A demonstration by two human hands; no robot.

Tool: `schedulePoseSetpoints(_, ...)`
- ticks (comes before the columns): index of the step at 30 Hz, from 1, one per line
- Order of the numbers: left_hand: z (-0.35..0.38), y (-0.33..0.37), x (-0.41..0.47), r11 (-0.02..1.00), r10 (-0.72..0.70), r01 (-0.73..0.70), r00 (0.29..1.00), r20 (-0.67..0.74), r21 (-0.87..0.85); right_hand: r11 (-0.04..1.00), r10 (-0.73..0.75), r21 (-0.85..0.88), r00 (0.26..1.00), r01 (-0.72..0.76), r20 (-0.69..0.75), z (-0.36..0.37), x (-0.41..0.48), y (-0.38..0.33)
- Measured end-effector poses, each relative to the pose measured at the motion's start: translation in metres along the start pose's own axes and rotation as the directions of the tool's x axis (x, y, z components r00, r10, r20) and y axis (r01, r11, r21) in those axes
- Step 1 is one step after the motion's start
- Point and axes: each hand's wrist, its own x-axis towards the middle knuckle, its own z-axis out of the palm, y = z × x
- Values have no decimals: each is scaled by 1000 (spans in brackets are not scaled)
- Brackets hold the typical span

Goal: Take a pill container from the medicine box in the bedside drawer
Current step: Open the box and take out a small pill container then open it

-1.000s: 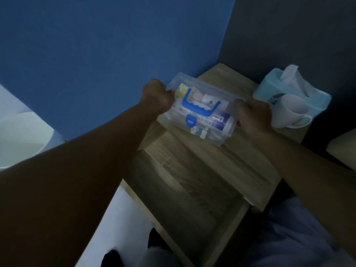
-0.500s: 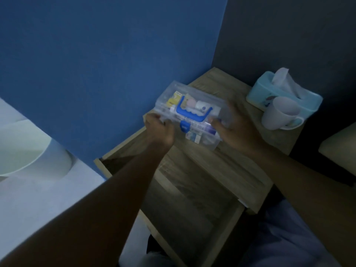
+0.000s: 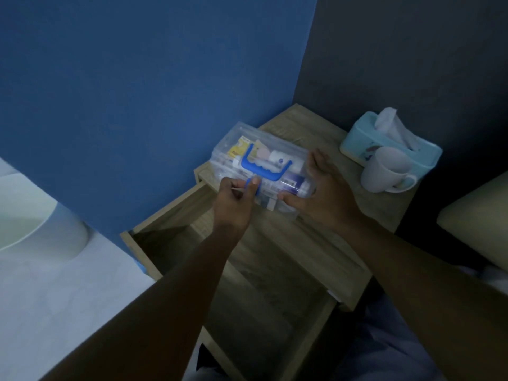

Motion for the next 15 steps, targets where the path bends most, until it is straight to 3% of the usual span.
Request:
schedulePoseSetpoints(8, -18, -14, 6, 996, 25, -35, 991, 128, 80, 1000, -8, 3, 1000, 8, 12, -1, 0, 3)
schedulePoseSetpoints(15, -25, -20, -2, 927, 89, -129, 988, 126, 353, 999, 31, -44, 993, -26, 116, -15, 5, -3)
